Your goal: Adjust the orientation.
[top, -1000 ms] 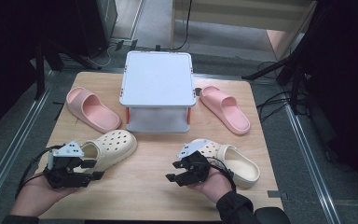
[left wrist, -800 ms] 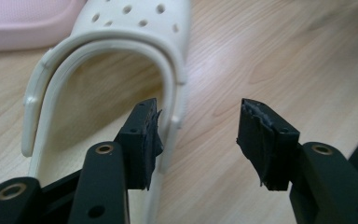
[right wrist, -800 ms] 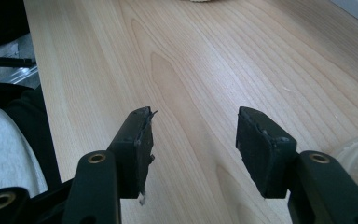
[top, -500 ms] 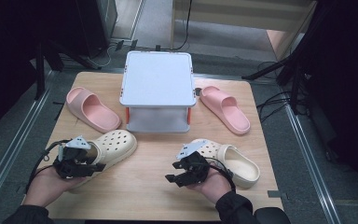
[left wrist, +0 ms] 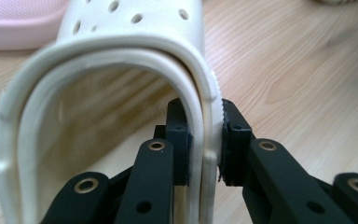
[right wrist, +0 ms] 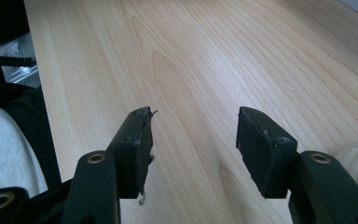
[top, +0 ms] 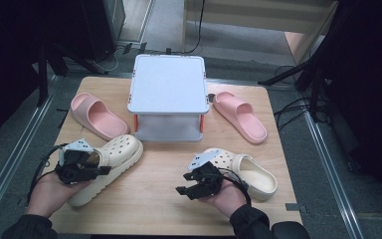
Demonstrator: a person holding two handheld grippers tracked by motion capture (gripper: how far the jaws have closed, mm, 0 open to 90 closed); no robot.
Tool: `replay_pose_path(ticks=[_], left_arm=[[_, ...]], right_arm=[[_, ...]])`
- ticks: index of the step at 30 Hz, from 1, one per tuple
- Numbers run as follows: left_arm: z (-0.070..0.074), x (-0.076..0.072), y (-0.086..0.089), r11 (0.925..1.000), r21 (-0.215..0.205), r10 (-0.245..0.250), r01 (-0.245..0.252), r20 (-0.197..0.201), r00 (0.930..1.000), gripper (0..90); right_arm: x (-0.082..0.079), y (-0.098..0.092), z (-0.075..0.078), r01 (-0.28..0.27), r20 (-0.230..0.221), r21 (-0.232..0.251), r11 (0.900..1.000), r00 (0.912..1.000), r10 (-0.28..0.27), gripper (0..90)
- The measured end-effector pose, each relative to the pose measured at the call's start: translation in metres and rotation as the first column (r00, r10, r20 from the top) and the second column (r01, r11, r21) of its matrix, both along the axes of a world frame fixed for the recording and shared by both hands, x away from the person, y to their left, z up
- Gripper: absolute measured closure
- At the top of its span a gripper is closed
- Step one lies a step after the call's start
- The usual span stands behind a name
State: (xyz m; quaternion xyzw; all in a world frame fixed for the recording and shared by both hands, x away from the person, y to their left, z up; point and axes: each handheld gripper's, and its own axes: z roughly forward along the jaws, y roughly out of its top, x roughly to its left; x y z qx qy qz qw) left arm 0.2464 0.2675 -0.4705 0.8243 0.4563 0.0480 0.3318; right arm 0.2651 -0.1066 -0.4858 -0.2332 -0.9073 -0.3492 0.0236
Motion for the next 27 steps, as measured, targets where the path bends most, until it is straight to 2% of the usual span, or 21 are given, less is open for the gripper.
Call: replay_pose_path(ticks=[4, 8, 12, 18, 19, 20, 25, 27], left_arm=[[0.009, -0.003, -0.002, 0.9999, -0.010, 0.006, -0.006, 0.012, 0.9999, 77.4], [0.016, -0.004, -0.012, 0.9997, -0.015, -0.018, 0.018, 0.017, 0.9997, 77.4], [0.023, -0.003, -0.030, 0.9974, -0.026, -0.066, 0.067, 0.023, 0.9975, 77.4], [0.024, 0.000, -0.060, 0.9926, -0.010, -0.121, 0.121, 0.030, 0.9922, 77.3], [0.024, 0.000, -0.060, 0.9926, -0.010, -0.121, 0.121, 0.030, 0.9922, 77.3], [0.024, 0.002, -0.069, 0.9908, -0.009, -0.135, 0.135, 0.033, 0.9904, 77.3], [0.020, 0.005, -0.090, 0.9835, -0.001, -0.181, 0.181, 0.030, 0.9831, 77.3], [0.018, 0.007, -0.099, 0.9813, 0.019, -0.192, 0.192, 0.035, 0.9807, 77.3]], right_arm=[[-0.001, -0.001, 0.000, 0.005, -0.002, -0.001, 1.000, 1.0000, -0.005, 46.3], [-0.001, -0.002, 0.000, 0.009, 0.001, -0.001, 1.000, 1.0000, -0.009, 46.2], [-0.002, -0.005, 0.000, 0.028, -0.002, 0.001, 1.000, 0.9996, -0.028, 46.3], [-0.004, -0.013, 0.002, 0.056, 0.013, 0.022, 0.998, 0.9983, -0.056, 47.7], [-0.004, -0.014, 0.003, 0.065, 0.014, 0.024, 0.998, 0.9977, -0.066, 47.7], [-0.004, -0.016, 0.003, 0.069, 0.022, 0.033, 0.997, 0.9974, -0.069, 48.0], [-0.006, -0.022, 0.005, 0.105, 0.028, 0.050, 0.993, 0.9939, -0.107, 49.2], [-0.006, -0.024, 0.005, 0.113, 0.034, 0.056, 0.992, 0.9928, -0.115, 49.6]])
